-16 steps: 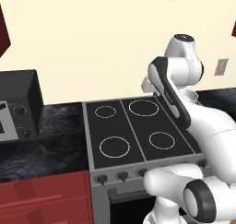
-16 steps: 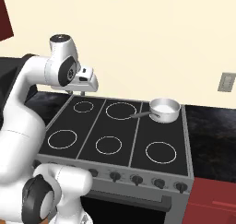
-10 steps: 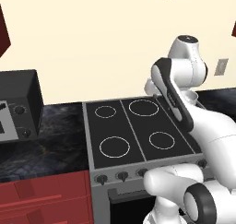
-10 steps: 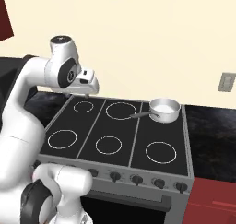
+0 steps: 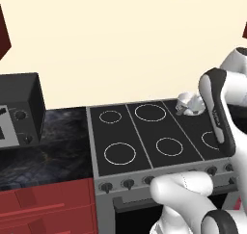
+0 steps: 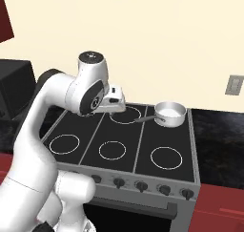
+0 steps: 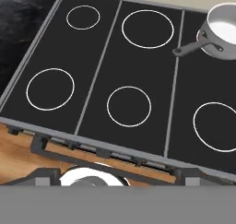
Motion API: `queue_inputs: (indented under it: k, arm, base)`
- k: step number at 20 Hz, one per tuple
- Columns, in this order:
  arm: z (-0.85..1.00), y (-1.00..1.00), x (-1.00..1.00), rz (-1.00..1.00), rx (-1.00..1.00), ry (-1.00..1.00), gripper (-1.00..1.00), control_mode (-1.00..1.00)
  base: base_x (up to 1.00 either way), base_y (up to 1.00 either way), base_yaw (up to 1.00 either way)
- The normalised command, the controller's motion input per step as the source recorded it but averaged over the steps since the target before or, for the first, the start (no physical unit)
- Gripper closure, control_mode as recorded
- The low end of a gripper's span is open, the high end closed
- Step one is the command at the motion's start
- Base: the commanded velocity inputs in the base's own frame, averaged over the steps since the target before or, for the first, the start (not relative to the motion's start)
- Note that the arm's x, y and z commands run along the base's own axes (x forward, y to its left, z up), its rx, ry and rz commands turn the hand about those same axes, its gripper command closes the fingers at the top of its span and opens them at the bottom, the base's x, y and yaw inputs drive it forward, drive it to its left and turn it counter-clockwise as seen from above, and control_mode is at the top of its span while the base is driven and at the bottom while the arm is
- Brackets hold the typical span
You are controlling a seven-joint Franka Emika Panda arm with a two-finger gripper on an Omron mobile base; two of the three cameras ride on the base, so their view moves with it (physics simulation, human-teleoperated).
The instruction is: Turn off the rear right burner of the stove.
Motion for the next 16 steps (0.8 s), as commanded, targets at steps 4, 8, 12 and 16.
queue_inputs:
  k: [4, 8, 12, 16]
  arm:
    - [-0.35, -0.83, -0.66, 0.45, -0.08, -0.28, -1.00, -1.00]
    - [-0.47, -0.70, -0.52, 0.49, -0.14, -0.27, -1.00, -1.00]
    - [-0.41, -0.60, -0.39, 0.40, -0.15, -0.22, -1.00, -1.00]
    - [-0.36, -0.51, -0.16, 0.31, -0.13, -0.14, -1.00, -1.00]
  base:
    - [0.00, 0.00, 0.00]
    - [0.00, 0.00, 0.00]
    - [0.00, 0.00, 0.00]
    - [0.00, 0.00, 0.00]
